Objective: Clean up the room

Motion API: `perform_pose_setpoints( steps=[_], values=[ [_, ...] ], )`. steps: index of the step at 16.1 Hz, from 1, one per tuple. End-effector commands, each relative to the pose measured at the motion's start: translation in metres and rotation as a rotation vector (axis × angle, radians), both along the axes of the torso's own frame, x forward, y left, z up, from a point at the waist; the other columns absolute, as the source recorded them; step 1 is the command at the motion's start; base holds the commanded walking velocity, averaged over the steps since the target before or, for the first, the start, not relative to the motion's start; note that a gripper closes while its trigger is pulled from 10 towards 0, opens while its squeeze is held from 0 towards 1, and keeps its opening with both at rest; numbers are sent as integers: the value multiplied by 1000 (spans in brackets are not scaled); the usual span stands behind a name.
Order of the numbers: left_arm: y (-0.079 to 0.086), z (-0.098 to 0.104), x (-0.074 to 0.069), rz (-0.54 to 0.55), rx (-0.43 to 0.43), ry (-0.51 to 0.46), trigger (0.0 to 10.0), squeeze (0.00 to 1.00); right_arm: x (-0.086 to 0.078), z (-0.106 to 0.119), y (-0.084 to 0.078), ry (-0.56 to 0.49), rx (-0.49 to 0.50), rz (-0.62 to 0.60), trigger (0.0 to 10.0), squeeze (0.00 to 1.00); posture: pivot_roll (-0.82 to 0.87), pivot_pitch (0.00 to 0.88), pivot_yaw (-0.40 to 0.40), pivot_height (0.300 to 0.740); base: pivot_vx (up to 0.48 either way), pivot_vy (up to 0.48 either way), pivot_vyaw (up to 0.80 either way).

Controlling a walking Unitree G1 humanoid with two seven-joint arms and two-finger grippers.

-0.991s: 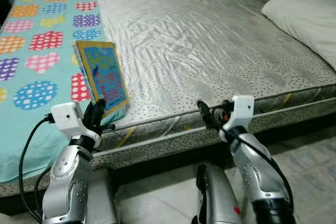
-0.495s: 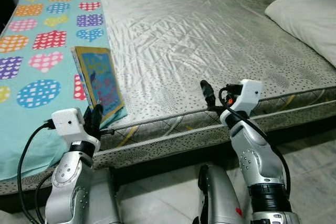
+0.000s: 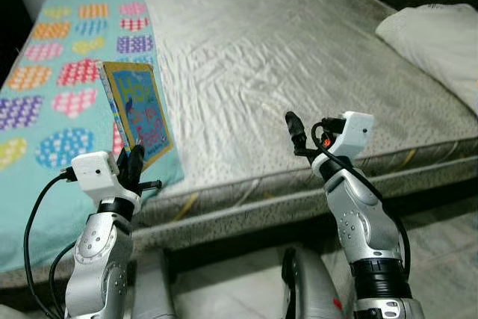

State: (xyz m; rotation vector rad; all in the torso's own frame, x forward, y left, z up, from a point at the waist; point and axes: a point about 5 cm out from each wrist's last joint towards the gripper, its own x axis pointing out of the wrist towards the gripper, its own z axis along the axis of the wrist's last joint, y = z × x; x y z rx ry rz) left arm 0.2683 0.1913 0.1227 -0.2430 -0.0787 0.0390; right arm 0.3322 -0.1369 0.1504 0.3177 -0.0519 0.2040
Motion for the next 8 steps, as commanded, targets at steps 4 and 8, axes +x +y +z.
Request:
perform_pose_setpoints(
  steps=[4,8],
  values=[
    [1,11,-3,7,21,-45,0,0,-4,-3,-3,8,6,-20,10000,0,-17,0,-4,630,0,0,0],
    [-2,11,-3,0,26,-34,0,0,-11,-8,-4,25,3,-22,10000,0,-21,0,-4,676,0,0,0]
  ],
)
